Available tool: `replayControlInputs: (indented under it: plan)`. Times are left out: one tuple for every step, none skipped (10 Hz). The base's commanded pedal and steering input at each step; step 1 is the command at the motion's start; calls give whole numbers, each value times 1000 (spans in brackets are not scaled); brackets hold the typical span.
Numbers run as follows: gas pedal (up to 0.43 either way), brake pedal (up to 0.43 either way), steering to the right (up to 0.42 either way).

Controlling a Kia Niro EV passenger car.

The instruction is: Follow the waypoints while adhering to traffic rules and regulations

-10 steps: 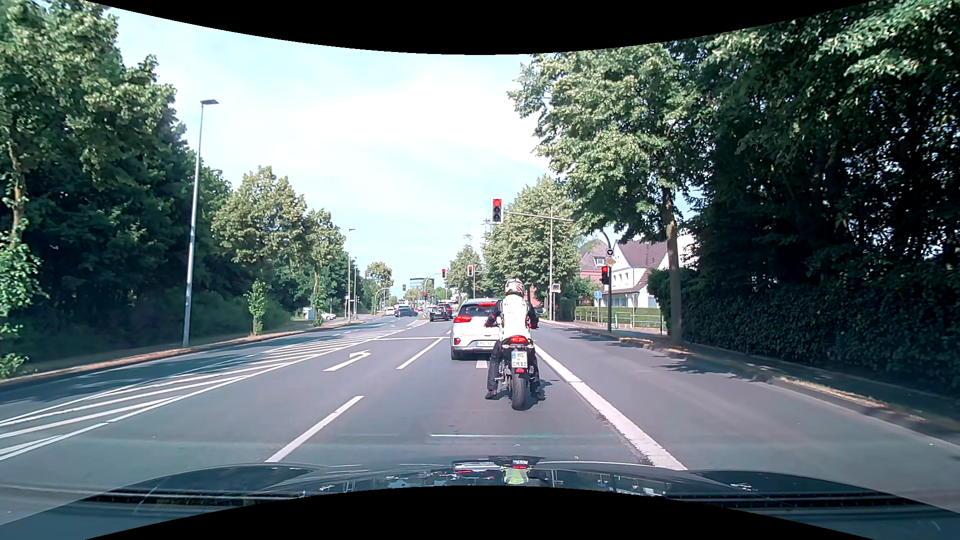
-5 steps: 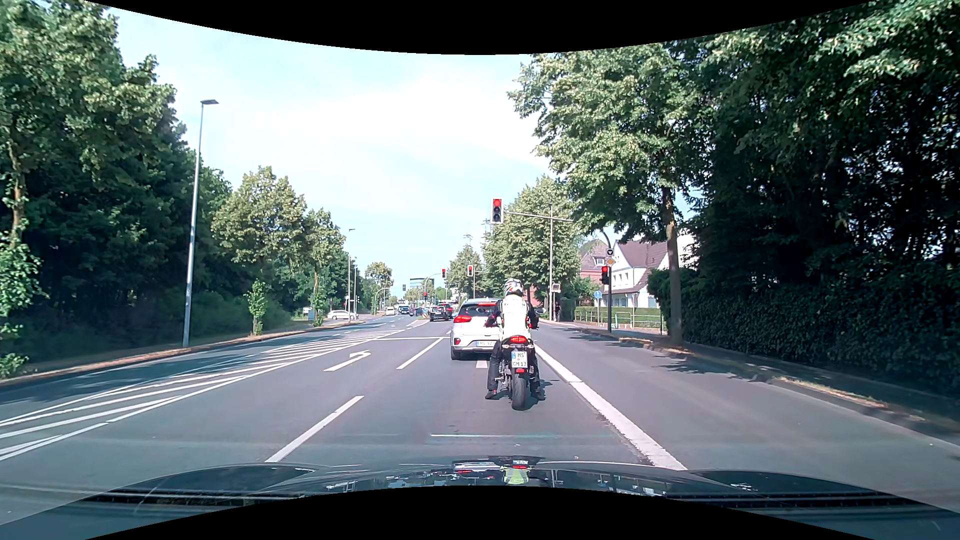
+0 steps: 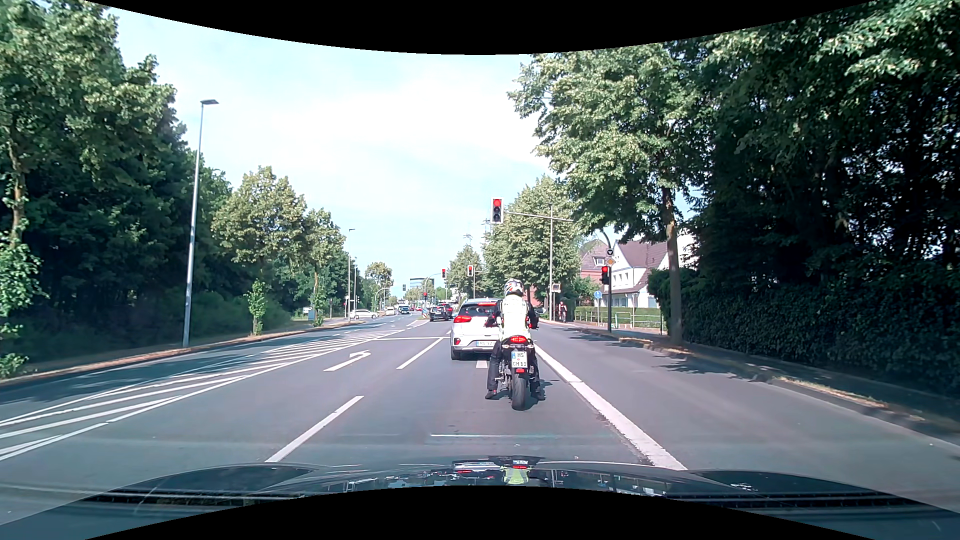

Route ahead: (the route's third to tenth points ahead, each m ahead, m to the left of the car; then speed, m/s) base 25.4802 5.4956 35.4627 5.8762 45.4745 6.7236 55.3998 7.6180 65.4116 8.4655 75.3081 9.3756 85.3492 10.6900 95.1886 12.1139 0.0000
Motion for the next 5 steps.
replayControlInputs:
  plan:
    - [0, 0, -7]
    - [0, 0, -7]
    - [0, 0, -7]
    - [0, 0, -7]
    - [0, 0, -7]
